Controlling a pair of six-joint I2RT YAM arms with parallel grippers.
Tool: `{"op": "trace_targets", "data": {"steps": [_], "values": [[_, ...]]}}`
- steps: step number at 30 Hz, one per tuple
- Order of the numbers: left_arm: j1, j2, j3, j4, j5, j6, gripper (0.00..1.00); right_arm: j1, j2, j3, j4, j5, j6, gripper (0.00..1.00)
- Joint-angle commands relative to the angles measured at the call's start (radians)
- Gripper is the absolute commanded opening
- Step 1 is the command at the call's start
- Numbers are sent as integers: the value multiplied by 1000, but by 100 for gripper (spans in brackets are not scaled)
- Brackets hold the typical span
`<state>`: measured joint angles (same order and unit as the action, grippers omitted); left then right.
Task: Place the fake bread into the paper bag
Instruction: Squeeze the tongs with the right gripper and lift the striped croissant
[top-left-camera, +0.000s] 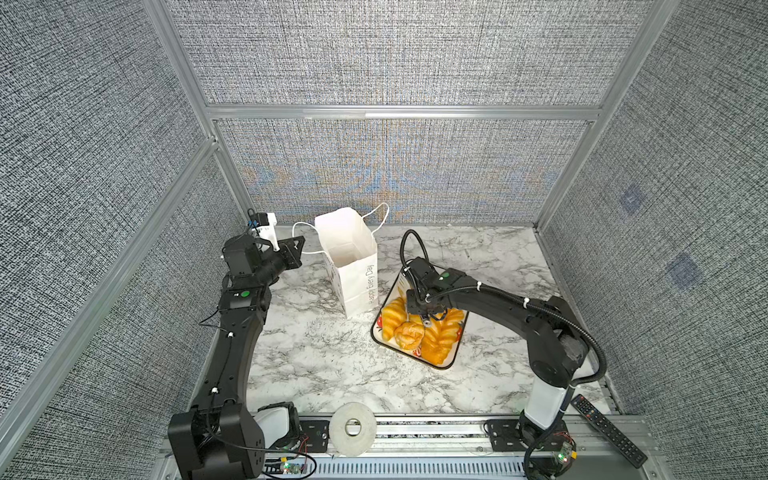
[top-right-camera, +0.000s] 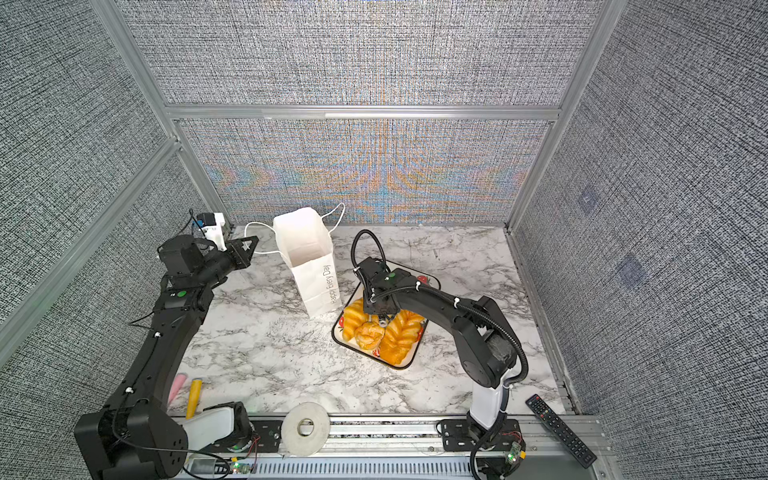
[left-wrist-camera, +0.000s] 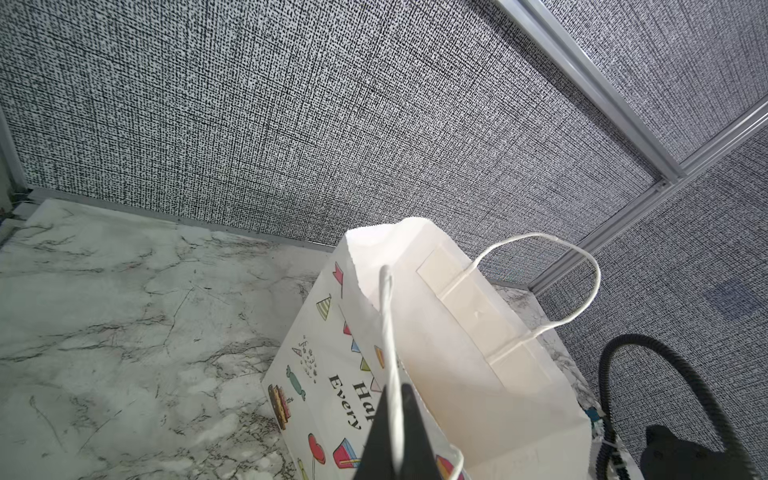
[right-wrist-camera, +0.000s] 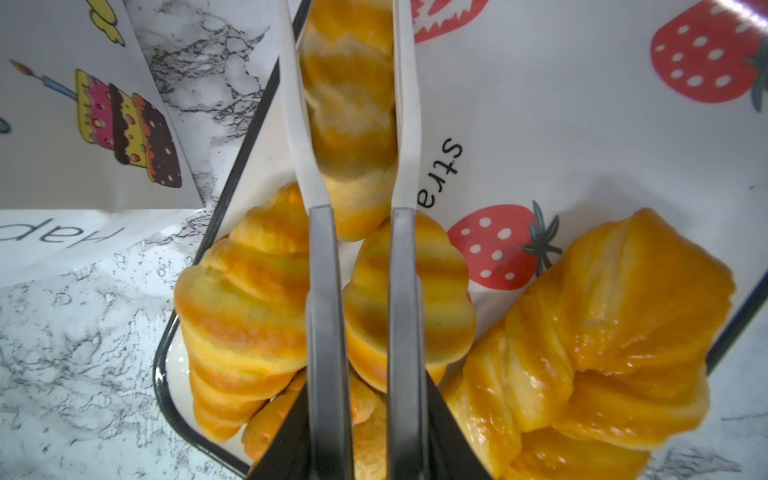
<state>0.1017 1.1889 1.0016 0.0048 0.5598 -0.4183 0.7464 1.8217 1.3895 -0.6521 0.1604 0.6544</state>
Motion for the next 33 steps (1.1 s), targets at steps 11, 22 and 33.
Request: {"op": "trace_targets", "data": {"steps": [11,22,33], "values": [[2,-1,0,10,9,13,0,1,-88,-45,12,76,18,30],[3,-2,0,9,9,13,0,-1,-177,-86,45,106,22,30],[3,-1,0,10,9,12,0,-2,-303,-164,134,123,16,30]]}}
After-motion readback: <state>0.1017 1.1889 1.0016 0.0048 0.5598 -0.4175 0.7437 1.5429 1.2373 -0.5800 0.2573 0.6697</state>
